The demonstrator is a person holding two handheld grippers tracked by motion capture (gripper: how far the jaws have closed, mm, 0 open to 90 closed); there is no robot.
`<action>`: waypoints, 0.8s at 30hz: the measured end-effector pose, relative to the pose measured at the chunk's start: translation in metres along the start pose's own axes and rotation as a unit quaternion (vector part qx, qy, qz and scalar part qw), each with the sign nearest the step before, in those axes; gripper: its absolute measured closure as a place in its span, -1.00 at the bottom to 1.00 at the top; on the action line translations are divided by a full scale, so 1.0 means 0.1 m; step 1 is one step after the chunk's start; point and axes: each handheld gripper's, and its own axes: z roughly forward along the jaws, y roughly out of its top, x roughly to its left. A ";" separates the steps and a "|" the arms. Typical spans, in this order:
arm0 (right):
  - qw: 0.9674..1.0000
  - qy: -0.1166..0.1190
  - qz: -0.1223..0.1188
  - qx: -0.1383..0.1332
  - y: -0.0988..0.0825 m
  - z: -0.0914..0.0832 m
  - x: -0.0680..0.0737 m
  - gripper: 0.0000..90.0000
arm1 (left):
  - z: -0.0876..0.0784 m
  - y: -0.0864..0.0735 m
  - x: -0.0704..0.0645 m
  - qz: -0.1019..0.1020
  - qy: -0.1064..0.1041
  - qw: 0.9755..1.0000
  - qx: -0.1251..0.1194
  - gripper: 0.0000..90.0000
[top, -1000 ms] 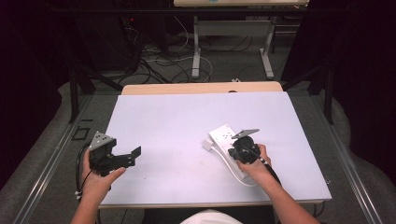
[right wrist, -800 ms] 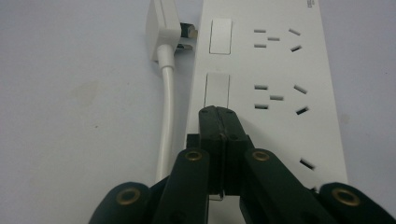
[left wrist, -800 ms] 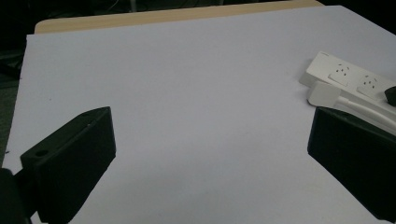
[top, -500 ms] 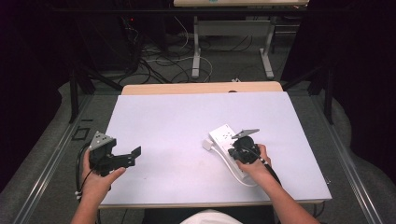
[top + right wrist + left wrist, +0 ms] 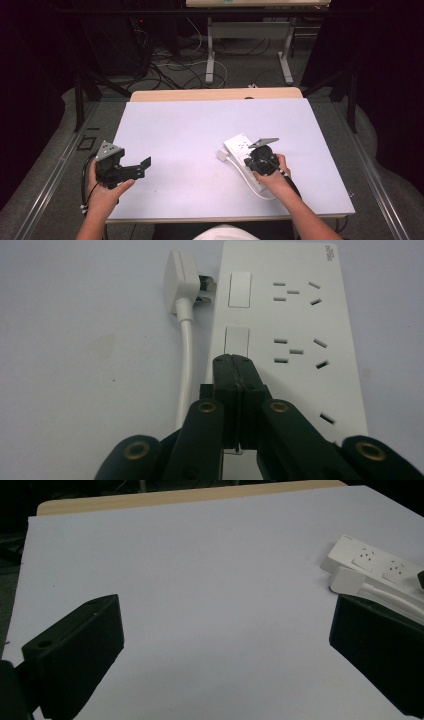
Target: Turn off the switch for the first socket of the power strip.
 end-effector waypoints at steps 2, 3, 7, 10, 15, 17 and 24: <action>1.000 0.000 -0.001 -0.003 0.00 -0.01 0.00 1.00 | 0.00 0.00 0.00 0.001 0.000 1.000 0.000 -0.98; 1.000 -0.002 0.002 -0.001 0.01 -0.03 0.00 1.00 | 0.00 0.00 0.00 -0.001 0.000 1.000 0.000 -0.98; 1.000 0.002 0.005 -0.006 0.01 -0.05 0.00 1.00 | 0.01 0.00 0.01 -0.002 0.000 1.000 0.001 -0.98; 1.000 0.002 0.004 -0.012 0.02 -0.08 0.00 1.00 | 0.02 0.00 0.01 -0.004 0.001 1.000 0.000 -0.98; 1.000 0.004 0.009 -0.022 0.04 -0.14 -0.02 1.00 | 0.02 0.00 0.02 -0.007 0.002 1.000 -0.001 -0.98; 1.000 0.004 0.006 -0.026 0.04 -0.17 -0.03 1.00 | 0.03 0.00 0.03 -0.010 0.003 1.000 -0.001 -0.98; 1.000 0.002 0.013 -0.028 0.05 -0.23 -0.05 1.00 | 0.02 -0.01 0.03 -0.010 0.003 1.000 0.000 -0.98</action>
